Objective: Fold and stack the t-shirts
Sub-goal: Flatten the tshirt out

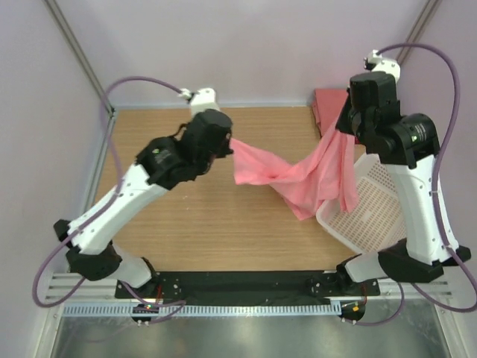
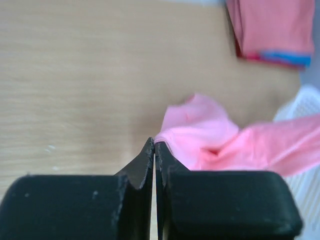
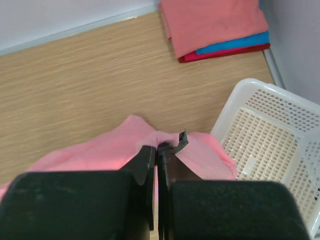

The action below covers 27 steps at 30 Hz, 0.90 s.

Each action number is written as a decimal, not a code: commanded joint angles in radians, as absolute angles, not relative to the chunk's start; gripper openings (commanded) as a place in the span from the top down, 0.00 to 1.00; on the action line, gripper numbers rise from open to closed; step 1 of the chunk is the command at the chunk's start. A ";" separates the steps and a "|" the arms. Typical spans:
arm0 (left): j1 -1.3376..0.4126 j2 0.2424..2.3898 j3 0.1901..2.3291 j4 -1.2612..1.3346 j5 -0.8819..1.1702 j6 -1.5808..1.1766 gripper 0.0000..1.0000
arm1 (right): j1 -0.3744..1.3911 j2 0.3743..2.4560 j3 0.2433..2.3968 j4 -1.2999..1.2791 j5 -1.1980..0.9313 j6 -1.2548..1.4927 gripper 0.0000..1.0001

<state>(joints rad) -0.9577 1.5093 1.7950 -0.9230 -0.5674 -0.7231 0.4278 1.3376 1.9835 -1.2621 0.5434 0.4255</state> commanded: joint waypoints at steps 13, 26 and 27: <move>-0.802 1.167 2.213 -0.851 -1.143 -0.293 1.00 | 0.420 1.212 2.008 -0.818 0.042 0.499 0.99; -0.805 1.029 2.200 -1.130 -0.976 -0.463 1.00 | 0.422 1.063 1.974 -0.880 -0.244 0.491 0.99; -0.804 1.025 2.203 -1.132 -0.985 -0.460 1.00 | 0.423 1.065 1.983 -0.891 -0.256 0.480 0.99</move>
